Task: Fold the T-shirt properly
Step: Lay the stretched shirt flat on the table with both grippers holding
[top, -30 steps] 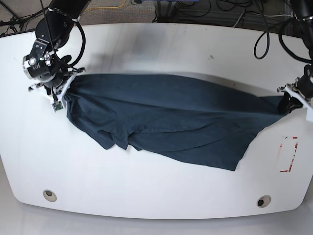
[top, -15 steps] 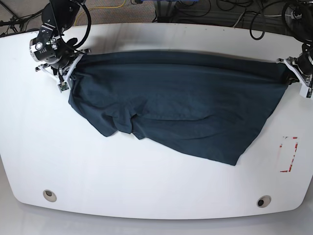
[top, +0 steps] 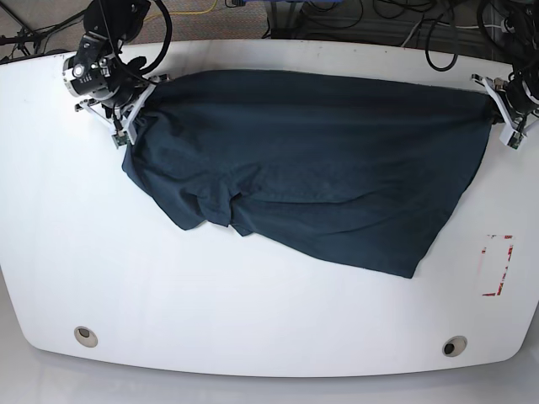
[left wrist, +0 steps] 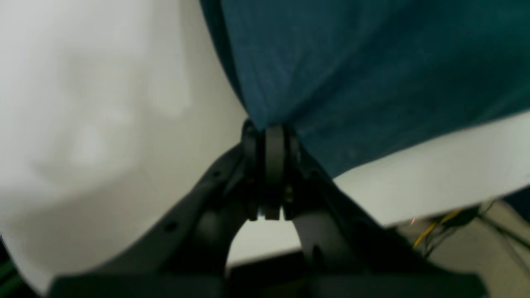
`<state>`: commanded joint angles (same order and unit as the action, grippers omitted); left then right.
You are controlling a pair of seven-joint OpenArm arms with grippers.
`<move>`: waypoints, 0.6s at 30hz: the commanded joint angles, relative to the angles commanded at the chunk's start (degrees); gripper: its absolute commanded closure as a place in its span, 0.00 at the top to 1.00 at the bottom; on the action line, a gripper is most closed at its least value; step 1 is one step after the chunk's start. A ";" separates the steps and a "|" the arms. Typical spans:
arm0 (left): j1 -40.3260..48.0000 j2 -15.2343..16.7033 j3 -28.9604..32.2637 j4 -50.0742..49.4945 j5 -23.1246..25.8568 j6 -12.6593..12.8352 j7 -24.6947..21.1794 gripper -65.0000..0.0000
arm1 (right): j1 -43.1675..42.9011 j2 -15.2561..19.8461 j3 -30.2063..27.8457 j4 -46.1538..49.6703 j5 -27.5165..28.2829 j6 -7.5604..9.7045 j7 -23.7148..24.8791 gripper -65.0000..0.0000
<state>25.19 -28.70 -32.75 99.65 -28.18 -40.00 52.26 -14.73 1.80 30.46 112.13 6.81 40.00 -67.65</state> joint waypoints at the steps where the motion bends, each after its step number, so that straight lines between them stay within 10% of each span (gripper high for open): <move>1: 0.53 0.26 -0.09 0.00 0.18 0.00 0.00 0.00 | 0.00 0.00 0.00 0.00 0.00 0.00 0.00 0.00; 18: 0.18 0.62 -0.70 -0.09 0.26 0.00 5.89 0.00 | 0.70 -0.09 -0.35 -0.18 0.00 0.00 0.09 0.00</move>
<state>25.36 -28.09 -33.45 99.56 -27.91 -40.00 58.15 -14.02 1.71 30.11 111.96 6.81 40.00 -67.56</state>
